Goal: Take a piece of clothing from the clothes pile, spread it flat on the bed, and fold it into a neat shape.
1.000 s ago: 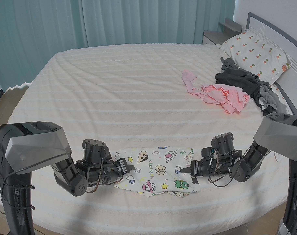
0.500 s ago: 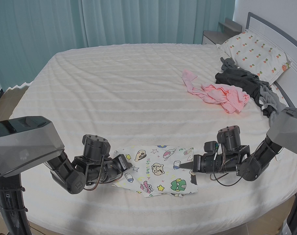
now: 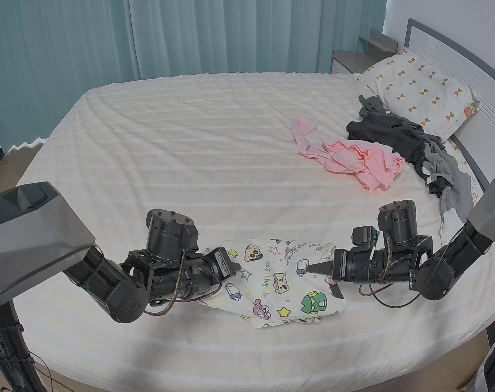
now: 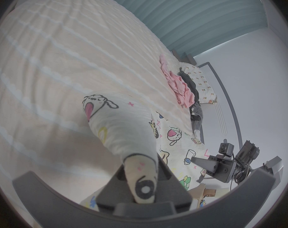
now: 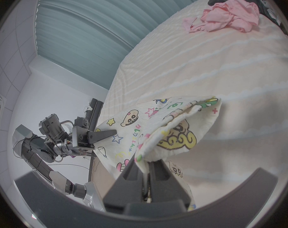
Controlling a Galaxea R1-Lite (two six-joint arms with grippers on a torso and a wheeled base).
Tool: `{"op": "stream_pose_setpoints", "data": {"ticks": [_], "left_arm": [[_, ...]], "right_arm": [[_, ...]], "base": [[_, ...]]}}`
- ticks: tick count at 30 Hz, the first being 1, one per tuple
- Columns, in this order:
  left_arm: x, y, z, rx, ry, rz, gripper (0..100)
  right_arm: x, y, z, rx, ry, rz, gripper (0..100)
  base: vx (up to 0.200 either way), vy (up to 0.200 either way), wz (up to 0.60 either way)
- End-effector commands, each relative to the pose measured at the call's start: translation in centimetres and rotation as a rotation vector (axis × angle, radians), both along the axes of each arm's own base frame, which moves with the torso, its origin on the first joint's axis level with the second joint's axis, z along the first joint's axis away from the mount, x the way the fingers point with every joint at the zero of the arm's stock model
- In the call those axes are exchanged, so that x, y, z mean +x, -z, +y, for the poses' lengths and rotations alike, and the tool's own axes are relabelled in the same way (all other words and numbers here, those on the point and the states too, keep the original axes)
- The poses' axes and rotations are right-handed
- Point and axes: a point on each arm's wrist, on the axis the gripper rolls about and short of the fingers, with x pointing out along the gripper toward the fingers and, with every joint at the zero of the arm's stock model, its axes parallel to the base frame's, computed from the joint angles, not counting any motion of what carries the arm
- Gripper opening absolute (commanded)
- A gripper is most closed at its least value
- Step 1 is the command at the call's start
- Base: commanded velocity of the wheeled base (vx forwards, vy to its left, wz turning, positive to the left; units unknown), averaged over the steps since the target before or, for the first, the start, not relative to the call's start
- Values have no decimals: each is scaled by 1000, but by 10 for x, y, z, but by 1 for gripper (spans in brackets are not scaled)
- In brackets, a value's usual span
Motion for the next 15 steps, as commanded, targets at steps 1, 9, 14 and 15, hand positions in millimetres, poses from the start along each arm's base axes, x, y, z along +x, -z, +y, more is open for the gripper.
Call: {"op": "stream_pose_setpoints", "data": {"ticks": [1, 9, 14, 15], "left_arm": [[-2, -7, -12, -12, 32, -18, 0], [1, -5, -25, -6, 37, -26, 0], [1, 2, -31, 0, 49, -14, 0], [1, 4, -31, 3, 50, -10, 0]], "right_arm": [[-5, -12, -11, 8, 22, -25, 0], [-9, -4, -29, -20, 65, -1, 0], [-12, 2, -35, -46, 66, 7, 0], [-13, 3, -35, -49, 65, 10, 0]], "base": [[0, -200, 0], [0, -200, 0], [0, -200, 0], [0, -200, 0]]}}
